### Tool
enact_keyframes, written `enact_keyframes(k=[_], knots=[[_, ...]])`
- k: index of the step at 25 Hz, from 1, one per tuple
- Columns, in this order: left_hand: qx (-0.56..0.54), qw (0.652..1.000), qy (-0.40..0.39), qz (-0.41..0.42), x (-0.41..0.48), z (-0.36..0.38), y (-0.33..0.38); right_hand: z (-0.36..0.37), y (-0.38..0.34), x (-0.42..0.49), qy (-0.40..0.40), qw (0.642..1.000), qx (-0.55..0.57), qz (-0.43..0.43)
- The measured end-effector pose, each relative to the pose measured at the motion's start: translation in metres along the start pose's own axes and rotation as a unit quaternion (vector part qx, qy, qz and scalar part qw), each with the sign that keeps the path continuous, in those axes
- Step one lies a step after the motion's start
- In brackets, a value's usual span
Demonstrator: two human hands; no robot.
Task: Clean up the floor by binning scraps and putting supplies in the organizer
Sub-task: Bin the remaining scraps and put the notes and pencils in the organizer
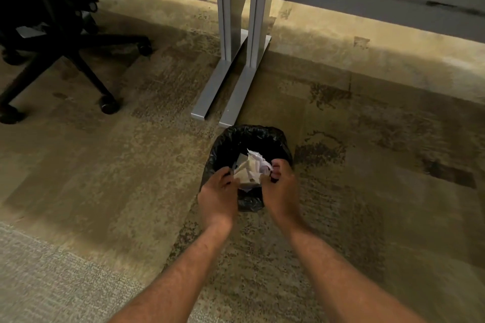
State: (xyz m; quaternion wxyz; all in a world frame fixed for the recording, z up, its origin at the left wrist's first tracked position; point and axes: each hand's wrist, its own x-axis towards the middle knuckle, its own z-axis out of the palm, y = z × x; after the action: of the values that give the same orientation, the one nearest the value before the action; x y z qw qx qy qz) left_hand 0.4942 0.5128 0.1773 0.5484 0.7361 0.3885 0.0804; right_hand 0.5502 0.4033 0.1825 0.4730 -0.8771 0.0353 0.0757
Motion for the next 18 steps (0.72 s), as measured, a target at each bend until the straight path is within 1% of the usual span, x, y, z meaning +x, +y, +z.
enact_keyframes(k=[2,4,6,8,10,12,15,18], knots=[[0.013,1.0,-0.019,0.014,-0.01,-0.005,-0.009,0.0,0.007,-0.006,-0.002,1.0,0.011,0.001],[0.066,0.996,-0.028,0.062,-0.027,-0.01,-0.016,-0.005,0.011,-0.017,-0.012,0.999,0.034,-0.011],[0.095,0.989,-0.037,0.109,-0.045,-0.013,-0.014,-0.013,0.008,-0.027,-0.017,0.999,0.029,-0.016],[0.161,0.973,-0.027,0.164,-0.061,-0.013,-0.007,-0.025,0.004,-0.04,-0.017,0.999,-0.031,-0.027],[0.246,0.943,-0.01,0.223,-0.083,-0.015,0.004,-0.045,-0.003,-0.058,-0.015,0.992,-0.092,-0.079],[0.298,0.918,-0.006,0.262,-0.109,-0.018,0.02,-0.074,-0.008,-0.077,-0.003,0.981,-0.142,-0.13],[0.346,0.889,-0.005,0.3,-0.155,-0.019,0.046,-0.129,-0.015,-0.105,0.013,0.961,-0.21,-0.181],[0.363,0.873,-0.01,0.326,-0.208,-0.013,0.076,-0.195,-0.018,-0.137,0.025,0.948,-0.239,-0.21]])
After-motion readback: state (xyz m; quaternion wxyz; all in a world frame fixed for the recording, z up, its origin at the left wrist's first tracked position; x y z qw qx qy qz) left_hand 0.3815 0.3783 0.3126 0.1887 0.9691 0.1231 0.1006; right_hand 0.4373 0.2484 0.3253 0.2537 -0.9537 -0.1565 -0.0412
